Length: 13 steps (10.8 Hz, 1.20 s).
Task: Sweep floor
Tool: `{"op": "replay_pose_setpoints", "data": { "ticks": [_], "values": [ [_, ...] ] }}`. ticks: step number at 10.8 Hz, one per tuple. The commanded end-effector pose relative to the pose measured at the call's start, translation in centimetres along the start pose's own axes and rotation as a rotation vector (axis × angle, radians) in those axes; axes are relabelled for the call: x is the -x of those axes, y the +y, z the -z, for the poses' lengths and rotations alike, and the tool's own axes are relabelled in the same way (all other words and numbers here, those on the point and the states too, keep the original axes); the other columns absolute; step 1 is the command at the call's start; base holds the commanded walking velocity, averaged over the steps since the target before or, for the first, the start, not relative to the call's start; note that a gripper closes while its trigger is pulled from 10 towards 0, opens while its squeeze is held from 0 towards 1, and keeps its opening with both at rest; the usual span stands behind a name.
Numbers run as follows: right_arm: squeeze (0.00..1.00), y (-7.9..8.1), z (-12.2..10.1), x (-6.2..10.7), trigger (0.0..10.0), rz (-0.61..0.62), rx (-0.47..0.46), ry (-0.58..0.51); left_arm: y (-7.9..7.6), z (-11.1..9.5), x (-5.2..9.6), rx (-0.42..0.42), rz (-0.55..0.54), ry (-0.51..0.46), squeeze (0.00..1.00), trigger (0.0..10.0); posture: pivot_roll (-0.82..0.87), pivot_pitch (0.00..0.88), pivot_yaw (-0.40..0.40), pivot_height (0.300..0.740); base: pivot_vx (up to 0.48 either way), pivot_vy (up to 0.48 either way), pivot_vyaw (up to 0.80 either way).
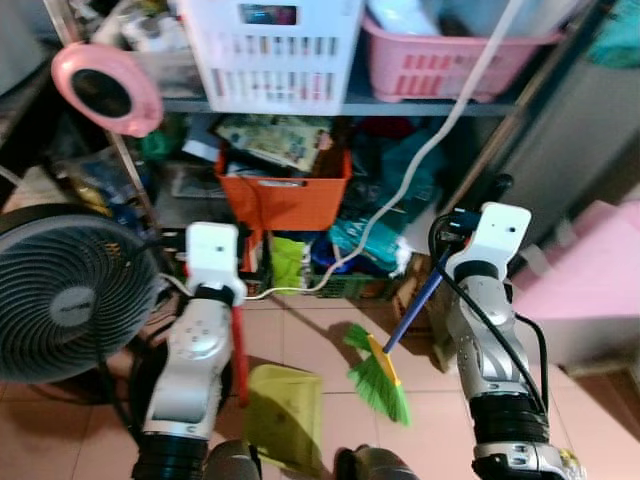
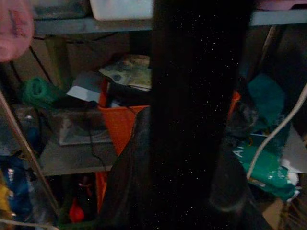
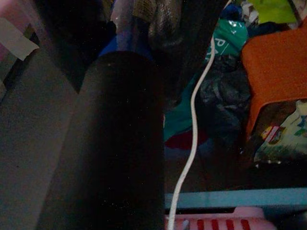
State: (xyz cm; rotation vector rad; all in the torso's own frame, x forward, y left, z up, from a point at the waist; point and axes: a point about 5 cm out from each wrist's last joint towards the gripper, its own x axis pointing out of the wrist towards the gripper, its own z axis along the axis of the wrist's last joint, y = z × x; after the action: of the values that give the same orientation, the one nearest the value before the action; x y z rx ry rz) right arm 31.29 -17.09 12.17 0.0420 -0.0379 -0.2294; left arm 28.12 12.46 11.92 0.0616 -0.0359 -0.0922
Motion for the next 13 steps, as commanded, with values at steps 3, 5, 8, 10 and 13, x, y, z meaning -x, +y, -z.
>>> {"op": "replay_pose_setpoints", "data": {
  "ticks": [3, 5, 8, 10, 13],
  "values": [
    [0.0, 0.44, 0.62, 0.12, 10.0, -0.019, -0.004, 0.042, -0.17, -0.95, -0.11, -0.048, 0.013, -0.051, 0.0, 10.0, 0.01, 0.087, -0.037, 0.74, 0.0, 0.0, -0.53],
    [0.0, 0.57, 0.49, 0.05, 10.0, -0.031, -0.006, 0.037, -0.31, -0.95, -0.19, -0.046, 0.019, -0.052, 0.0, 10.0, 0.01, 0.085, -0.041, 0.74, 0.0, 0.0, 0.0],
    [0.0, 0.91, 0.45, -0.02, 10.0, -0.05, -0.011, 0.039, -0.38, -1.01, -0.22, -0.093, 0.003, -0.061, 0.0, 10.0, 0.01, 0.082, -0.043, 0.74, -0.094, 0.0, 0.0],
    [0.0, 1.0, 0.43, -0.06, 10.0, -0.057, -0.013, 0.04, -0.46, -0.95, -0.25, -0.094, 0.006, -0.061, 0.0, 10.0, 0.01, 0.081, -0.045, 0.74, -0.298, 0.0, 0.0],
    [0.0, 1.13, 0.46, -0.07, 10.0, -0.066, -0.012, 0.045, -0.61, -0.79, -0.25, -0.079, 0.013, -0.052, 0.0, 10.0, 0.0, 0.081, -0.048, 0.74, -0.298, 0.0, 0.0]
  ]
}}
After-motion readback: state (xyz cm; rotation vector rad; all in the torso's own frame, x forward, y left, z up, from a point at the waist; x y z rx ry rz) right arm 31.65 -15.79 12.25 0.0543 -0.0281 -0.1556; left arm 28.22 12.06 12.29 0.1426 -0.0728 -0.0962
